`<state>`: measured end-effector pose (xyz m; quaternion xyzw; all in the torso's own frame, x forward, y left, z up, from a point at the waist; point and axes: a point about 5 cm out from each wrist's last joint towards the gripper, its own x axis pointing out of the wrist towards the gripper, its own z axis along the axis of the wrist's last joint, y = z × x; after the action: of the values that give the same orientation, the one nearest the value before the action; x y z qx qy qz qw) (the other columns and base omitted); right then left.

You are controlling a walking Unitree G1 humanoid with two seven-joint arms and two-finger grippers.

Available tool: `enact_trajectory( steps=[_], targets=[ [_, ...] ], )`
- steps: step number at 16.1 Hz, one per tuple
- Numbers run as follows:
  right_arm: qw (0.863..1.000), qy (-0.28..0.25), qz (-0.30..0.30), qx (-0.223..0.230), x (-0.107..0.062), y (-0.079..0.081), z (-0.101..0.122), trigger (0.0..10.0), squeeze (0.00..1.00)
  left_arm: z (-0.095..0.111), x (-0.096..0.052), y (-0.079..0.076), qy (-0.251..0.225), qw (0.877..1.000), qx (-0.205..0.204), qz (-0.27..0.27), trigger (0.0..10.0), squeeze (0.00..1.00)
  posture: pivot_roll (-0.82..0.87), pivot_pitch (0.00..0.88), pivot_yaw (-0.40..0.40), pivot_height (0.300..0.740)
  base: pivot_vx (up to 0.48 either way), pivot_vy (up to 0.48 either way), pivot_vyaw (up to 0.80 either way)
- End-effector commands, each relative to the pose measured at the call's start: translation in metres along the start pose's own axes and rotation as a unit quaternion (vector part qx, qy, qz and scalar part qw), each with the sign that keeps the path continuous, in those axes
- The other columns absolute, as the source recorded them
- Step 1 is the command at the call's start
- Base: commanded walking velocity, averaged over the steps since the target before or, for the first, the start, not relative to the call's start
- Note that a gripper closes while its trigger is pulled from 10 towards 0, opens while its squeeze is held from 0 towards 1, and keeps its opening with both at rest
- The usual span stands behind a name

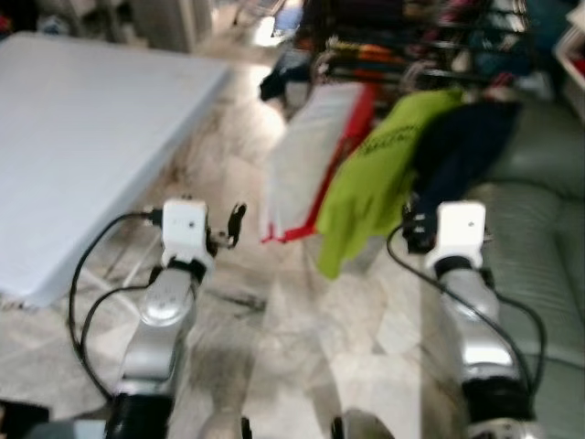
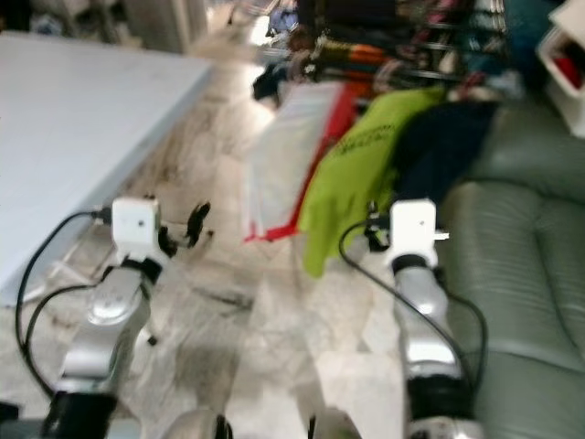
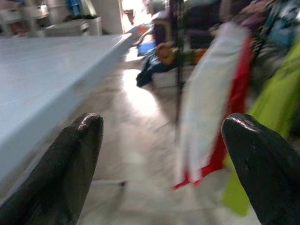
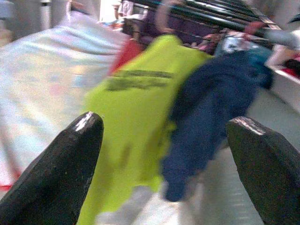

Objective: Hang hanger

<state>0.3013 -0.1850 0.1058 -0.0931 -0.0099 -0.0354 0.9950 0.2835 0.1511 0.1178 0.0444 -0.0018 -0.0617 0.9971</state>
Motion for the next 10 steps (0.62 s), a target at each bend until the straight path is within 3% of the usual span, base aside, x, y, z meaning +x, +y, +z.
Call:
enact_trajectory(
  steps=[1,5,10],
  targets=[
    [1.0,-0.003,-0.001,-0.004,0.0,-0.002,0.0003,10.0,0.0,0.0037,0.0004,0.0008,-0.007,1.0,0.006,0.002,10.0,0.0,-0.03,0.077,0.006,0.74,0.244,0.416,0.0],
    [1.0,-0.004,-0.004,-0.005,-0.0003,-0.0024,0.0002,10.0,0.0,0.0045,-0.0003,-0.0024,-0.01,1.0,0.009,-0.006,10.0,0.0,-0.02,0.077,0.006,0.74,0.271,0.398,0.0],
    [1.0,-0.001,-0.011,-0.012,-0.0001,-0.0035,-0.0015,10.0,0.0,0.0057,-0.0044,-0.0082,-0.02,1.0,0.007,-0.018,10.0,0.0,-0.02,0.073,0.004,0.74,0.0,0.0,0.0]
  ],
)
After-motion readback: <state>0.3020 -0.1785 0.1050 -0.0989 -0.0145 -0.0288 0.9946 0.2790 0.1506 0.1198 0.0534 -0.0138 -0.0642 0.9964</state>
